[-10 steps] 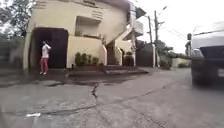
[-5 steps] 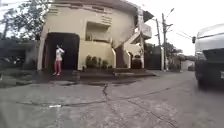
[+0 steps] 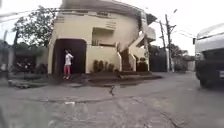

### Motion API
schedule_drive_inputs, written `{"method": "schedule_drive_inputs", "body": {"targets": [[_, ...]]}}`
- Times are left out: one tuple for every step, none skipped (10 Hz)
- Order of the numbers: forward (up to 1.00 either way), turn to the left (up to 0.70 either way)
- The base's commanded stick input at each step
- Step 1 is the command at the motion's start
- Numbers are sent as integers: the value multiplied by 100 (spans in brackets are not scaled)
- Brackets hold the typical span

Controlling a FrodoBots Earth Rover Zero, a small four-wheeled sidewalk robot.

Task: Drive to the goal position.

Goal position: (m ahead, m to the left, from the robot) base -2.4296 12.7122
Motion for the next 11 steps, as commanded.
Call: {"method": "schedule_drive_inputs", "body": {"targets": [[70, 35], [70, 35], [70, 35], [70, 35], [70, 35], [70, 35], [70, 35], [70, 35], [70, 35], [70, 35], [70, 35]]}}
